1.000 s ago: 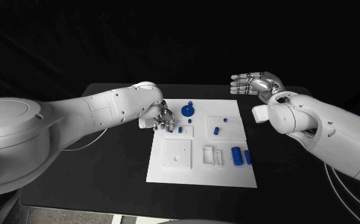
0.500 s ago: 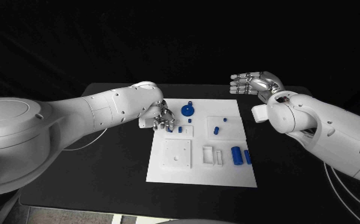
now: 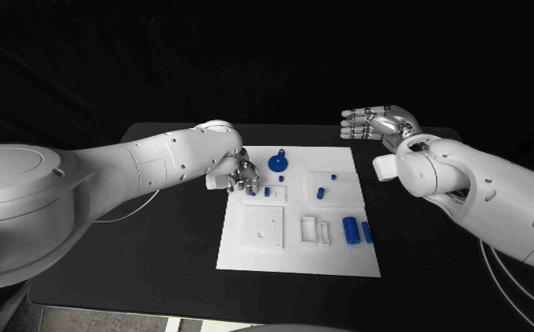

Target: Assemble the parts on the task board

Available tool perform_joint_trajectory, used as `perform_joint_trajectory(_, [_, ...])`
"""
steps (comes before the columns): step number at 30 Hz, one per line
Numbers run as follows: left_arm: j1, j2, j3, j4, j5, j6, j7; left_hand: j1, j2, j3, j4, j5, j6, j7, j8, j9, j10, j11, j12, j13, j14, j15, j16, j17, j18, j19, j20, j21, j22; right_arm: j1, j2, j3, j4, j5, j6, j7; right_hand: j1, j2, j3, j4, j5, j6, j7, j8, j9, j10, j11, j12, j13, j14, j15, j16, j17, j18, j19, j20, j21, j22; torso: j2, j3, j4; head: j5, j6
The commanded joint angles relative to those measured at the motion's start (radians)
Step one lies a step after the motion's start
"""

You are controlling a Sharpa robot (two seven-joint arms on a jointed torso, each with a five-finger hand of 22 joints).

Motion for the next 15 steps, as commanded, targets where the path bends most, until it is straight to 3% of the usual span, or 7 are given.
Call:
perform_joint_trajectory(1, [-0.003, 0.005, 0.0, 0.004, -0.011, 0.008, 0.019, -0.001, 0.011, -0.003, 0.005, -0.007, 0.26, -0.144, 0.003, 0.28, 0.041, -0.012, 0.005, 0.002, 0.008, -0.002, 0.005, 0.002, 0.006, -0.001, 0.01, -0.006, 0.017, 0.0, 0.001, 0.0, 0.001, -0.005, 0.017, 0.005, 0.002, -0.001, 0.004, -0.005, 0.003, -0.005, 0.0, 0.001, -0.001, -0.008, 0.0, -0.005, -0.002, -0.001, 0.003, -0.002, -0.002, 0.01, -0.007, 0.003, 0.006, 0.001, 0.0, 0.0, -0.0002, 0.0, 0.0])
perform_joint_trajectory(15, [-0.005, 0.009, 0.0, 0.005, -0.053, 0.013, 0.02, 0.014, 0.009, -0.009, 0.007, -0.007, 0.26, -0.144, 0.003, 0.284, 0.041, -0.012, 0.004, 0.009, 0.009, -0.001, 0.005, 0.004, 0.009, -0.001, 0.012, -0.006, 0.017, 0.0, 0.001, 0.0, 0.001, -0.005, 0.018, 0.006, 0.001, -0.001, 0.009, -0.008, 0.007, -0.005, 0.0, 0.001, -0.002, -0.008, 0.0, -0.005, -0.001, -0.001, 0.003, -0.002, -0.002, 0.01, -0.01, 0.003, 0.011, 0.003, 0.0, 0.0003, -0.0007, -0.001, -0.002])
